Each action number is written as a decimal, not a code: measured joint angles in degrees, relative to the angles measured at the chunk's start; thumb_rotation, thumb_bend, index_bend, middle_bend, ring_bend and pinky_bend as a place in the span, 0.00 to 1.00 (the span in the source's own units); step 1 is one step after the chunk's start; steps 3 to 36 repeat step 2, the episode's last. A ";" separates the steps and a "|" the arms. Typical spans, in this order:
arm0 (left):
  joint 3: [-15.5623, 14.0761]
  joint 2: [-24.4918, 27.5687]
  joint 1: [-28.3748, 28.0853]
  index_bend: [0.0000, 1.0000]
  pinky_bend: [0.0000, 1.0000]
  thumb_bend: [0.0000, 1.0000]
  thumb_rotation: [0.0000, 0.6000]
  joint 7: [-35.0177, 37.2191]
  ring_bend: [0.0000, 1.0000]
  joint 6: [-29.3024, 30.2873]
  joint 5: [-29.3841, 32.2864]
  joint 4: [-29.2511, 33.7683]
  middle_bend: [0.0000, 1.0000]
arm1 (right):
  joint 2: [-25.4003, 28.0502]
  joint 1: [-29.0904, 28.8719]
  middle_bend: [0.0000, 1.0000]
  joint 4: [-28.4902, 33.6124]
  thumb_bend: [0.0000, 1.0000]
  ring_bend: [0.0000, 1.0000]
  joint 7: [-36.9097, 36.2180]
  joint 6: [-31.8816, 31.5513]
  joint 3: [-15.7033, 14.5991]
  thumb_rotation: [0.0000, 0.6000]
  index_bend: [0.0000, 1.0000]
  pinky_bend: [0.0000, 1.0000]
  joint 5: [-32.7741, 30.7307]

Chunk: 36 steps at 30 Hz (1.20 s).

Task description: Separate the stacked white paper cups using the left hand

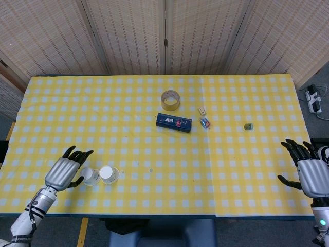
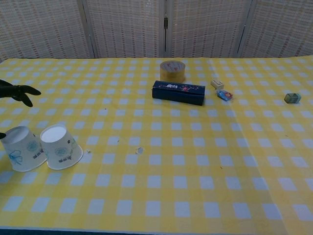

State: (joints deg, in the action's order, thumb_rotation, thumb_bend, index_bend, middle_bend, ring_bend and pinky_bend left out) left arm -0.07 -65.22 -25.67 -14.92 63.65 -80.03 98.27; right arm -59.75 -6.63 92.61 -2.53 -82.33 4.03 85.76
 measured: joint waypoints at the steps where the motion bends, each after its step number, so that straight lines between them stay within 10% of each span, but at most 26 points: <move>1: 0.43 0.13 0.36 0.05 0.04 0.39 1.00 0.87 0.16 0.93 0.28 -0.13 0.20 | 0.00 -0.02 0.15 -0.10 0.16 0.19 -0.14 0.08 0.00 1.00 0.18 0.10 -0.04; 36: 1.04 0.27 0.94 0.05 0.04 0.39 1.00 2.08 0.16 2.19 0.85 -0.41 0.20 | -0.07 -0.06 0.15 -0.31 0.16 0.19 -0.32 0.14 0.00 1.00 0.17 0.10 -0.01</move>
